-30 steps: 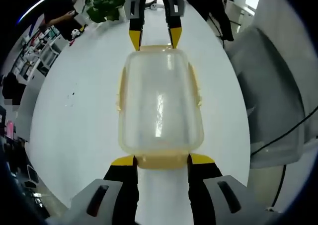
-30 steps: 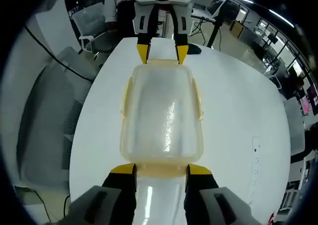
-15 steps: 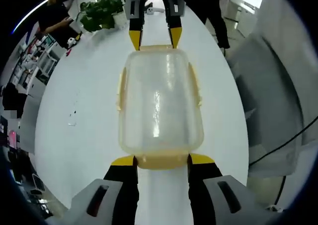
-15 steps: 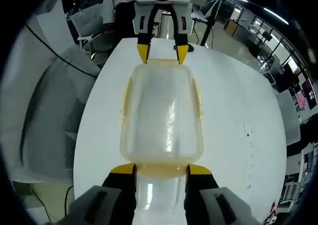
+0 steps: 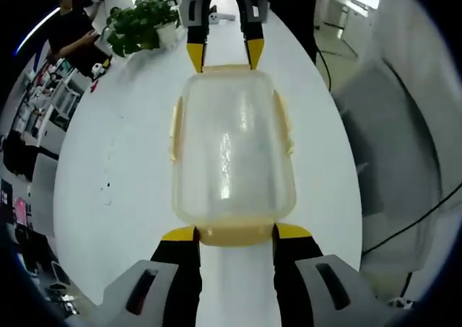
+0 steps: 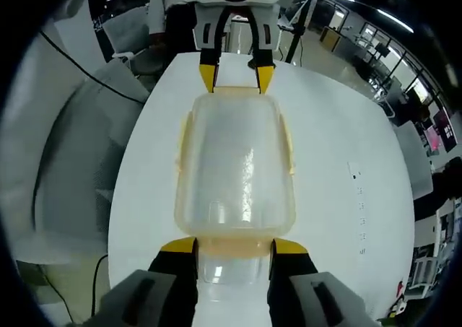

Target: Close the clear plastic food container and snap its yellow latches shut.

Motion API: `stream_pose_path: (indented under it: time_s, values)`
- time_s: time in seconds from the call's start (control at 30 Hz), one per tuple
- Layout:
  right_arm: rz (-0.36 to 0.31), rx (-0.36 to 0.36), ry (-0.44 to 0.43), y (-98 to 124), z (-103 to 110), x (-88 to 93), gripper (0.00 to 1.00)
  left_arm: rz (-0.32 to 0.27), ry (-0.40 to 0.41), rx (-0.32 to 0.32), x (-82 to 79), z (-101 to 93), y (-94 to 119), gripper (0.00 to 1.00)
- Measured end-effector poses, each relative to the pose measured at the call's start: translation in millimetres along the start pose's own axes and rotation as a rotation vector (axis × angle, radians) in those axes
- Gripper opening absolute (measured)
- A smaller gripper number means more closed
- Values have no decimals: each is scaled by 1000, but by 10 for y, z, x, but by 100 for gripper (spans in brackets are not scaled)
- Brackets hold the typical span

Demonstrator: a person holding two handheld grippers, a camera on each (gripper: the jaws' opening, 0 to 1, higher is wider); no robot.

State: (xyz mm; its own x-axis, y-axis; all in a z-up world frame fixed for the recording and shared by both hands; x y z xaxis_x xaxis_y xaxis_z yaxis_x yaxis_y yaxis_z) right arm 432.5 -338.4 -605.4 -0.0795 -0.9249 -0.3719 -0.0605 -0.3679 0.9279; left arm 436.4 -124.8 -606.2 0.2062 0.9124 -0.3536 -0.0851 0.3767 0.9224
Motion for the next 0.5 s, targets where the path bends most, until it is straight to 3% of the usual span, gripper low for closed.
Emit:
stream_pose_path:
  time_s: [0.5]
  values:
    - [-2,7,-13,81,-62,394,35,15,-19,8,-340,122,-221,35]
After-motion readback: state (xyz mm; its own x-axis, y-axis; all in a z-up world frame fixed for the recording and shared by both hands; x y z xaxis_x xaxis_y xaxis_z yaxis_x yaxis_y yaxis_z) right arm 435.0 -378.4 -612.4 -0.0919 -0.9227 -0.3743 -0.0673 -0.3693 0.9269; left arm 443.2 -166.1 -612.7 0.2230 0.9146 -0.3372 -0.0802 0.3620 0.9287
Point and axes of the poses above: the point that each gripper's makers call its tool centre point, and the gripper's own axes: y roughly backward along the fingers, z roughly to its left, x roughly out of its underside, the point moved 7 cm from there along y, roughly backward along the fingers, and after that the axes turned 8 degrees about -y, right-handed, at the moved point
